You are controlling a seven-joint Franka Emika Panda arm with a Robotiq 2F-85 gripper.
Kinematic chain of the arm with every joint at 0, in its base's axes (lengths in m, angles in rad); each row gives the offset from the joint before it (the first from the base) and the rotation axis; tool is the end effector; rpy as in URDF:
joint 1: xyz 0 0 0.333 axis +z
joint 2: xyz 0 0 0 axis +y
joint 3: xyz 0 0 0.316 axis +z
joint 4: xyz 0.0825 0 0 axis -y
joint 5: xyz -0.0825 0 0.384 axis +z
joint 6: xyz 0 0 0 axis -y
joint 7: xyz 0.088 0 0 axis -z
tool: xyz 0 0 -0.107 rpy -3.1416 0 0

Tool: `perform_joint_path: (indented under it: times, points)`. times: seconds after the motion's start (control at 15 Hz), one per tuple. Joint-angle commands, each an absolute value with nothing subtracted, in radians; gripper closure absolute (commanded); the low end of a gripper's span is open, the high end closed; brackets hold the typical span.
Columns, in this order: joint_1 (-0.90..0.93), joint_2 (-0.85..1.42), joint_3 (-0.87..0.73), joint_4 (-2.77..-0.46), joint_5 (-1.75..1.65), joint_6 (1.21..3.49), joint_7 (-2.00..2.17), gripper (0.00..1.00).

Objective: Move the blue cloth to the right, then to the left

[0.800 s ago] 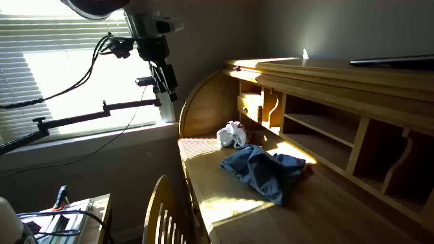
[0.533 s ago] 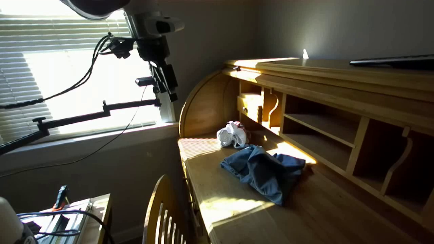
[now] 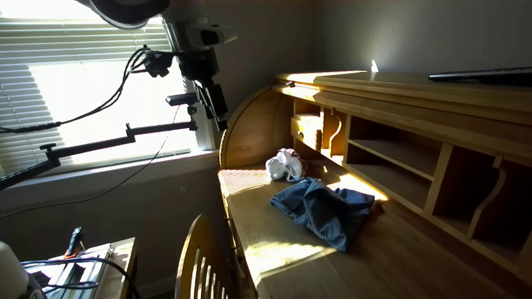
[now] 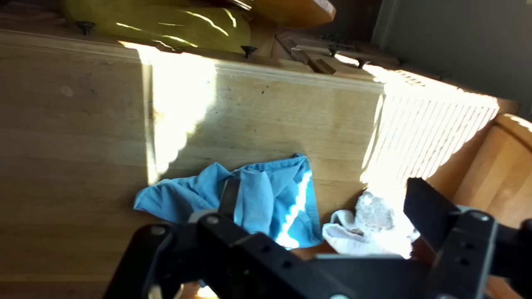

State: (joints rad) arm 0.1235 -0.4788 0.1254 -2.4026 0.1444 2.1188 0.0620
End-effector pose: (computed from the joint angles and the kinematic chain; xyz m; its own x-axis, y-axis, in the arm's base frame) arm 0.4088 0.1149 0.5066 0.9773 0.1046 0.1844 0.1226 -0.9884 -0.0892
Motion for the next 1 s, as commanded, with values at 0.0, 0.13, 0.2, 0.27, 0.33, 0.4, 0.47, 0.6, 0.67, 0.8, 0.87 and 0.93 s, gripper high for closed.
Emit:
perform_joint_path:
  times: [0.0, 0.13, 0.2, 0.27, 0.33, 0.4, 0.47, 0.6, 0.67, 0.8, 0.87, 0.93]
  points:
    - [0.031, -0.332, 0.101, -2.328, 0.095, 2.203, 0.162, 0.00]
    - [-0.011, -0.245, 0.090, -2.278, 0.088, 2.248, 0.227, 0.00]
    - [-0.025, -0.202, 0.088, -2.249, 0.086, 2.265, 0.270, 0.00]
    - [-0.035, -0.160, 0.090, -2.221, 0.084, 2.281, 0.321, 0.00]
    - [-0.040, -0.116, 0.096, -2.194, 0.076, 2.307, 0.382, 0.00]
    - [-0.042, -0.079, 0.099, -2.167, 0.064, 2.326, 0.446, 0.00]
    - [-0.038, -0.037, 0.100, -2.140, 0.045, 2.345, 0.503, 0.00]
    - [-0.021, 0.046, 0.098, -2.082, -0.015, 2.375, 0.628, 0.00]
    - [-0.007, 0.085, 0.094, -2.054, -0.046, 2.386, 0.701, 0.00]
    - [0.028, 0.150, 0.080, -1.999, -0.082, 2.372, 0.817, 0.00]
    - [0.048, 0.179, 0.074, -1.977, -0.089, 2.364, 0.872, 0.00]
    - [0.068, 0.205, 0.067, -1.960, -0.103, 2.370, 0.924, 0.00]
